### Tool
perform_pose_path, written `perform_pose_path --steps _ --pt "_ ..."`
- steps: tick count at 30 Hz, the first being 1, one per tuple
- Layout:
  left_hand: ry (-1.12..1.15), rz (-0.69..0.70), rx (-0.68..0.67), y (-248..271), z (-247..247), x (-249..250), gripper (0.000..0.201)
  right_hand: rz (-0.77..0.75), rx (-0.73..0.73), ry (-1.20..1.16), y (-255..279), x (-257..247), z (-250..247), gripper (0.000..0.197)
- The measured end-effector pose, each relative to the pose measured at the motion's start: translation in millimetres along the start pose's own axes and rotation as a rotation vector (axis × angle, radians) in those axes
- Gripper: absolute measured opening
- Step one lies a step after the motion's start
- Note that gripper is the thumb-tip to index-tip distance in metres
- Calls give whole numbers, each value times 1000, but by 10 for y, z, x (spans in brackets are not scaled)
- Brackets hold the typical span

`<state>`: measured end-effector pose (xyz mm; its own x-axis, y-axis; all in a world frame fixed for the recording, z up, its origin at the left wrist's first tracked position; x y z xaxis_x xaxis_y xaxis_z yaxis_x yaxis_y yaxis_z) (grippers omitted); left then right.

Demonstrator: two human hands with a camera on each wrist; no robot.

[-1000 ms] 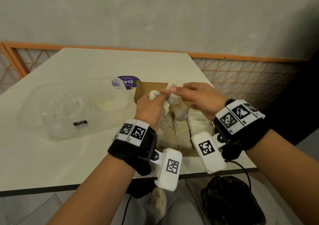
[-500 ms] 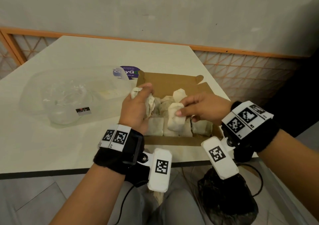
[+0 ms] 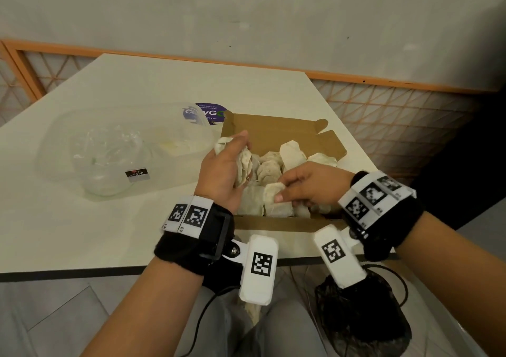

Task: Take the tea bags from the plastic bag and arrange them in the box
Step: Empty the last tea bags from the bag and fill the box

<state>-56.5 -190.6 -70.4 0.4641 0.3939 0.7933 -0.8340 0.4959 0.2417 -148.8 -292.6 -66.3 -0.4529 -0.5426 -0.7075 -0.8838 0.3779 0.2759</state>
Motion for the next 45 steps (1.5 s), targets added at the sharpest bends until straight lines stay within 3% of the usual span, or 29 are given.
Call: perform_pose_path --steps 4,7,9,12,14,18,21,24,26,28,30,34,38,42,45 --pt "46 -72 -49 16 84 -43 20 -39 168 42 -75 32 17 10" --pt "75 -117 -84 15 127 -57 25 -55 310 53 -25 21 -137 27" --pt "121 -189 -111 20 151 -75 29 -110 393 52 82 -27 -226 29" --pt "324 -347 -120 52 180 -117 31 -133 250 182 190 -12 -28 11" --pt "407 -384 -103 75 203 -127 29 -154 234 263 231 -4 29 14" --pt "355 -380 -88 77 288 -186 32 -202 544 -93 343 -217 -335 20" --pt "328 -445 -179 103 428 -287 42 -158 470 -255 266 -319 -289 34" --pt "327 -487 -241 107 456 -365 50 -151 416 -302 179 -341 -265 21" --pt "361 -505 -218 83 402 -379 55 -131 432 -448 155 -296 -350 17" --pt "427 -511 -145 63 331 -349 45 -107 441 -624 154 -249 -422 12" --pt "501 -510 -77 80 284 -300 32 -93 436 -751 154 -209 -465 11" --pt "484 -488 -33 59 239 -272 28 -62 418 -846 127 -157 -519 12" --pt "232 -378 -39 -19 224 -223 20 -58 441 -830 95 -151 -615 8" --pt "-109 -147 -157 -28 334 -73 10 -88 402 -749 44 -244 -638 7" --pt "-281 -47 -185 -18 365 -3 8 -103 409 -697 7 -283 -678 6"
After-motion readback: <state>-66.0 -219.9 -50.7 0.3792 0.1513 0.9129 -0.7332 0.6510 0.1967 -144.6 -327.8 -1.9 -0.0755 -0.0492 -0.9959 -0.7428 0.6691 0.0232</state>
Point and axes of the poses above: each hand's wrist, its own y-axis away from the middle knuckle, its own z-axis out of the palm, x = y × z, the point moved 8 cm from there along -y, towards the middle knuckle, and after that the axes turned 7 degrees about x, right-handed, at the moved point
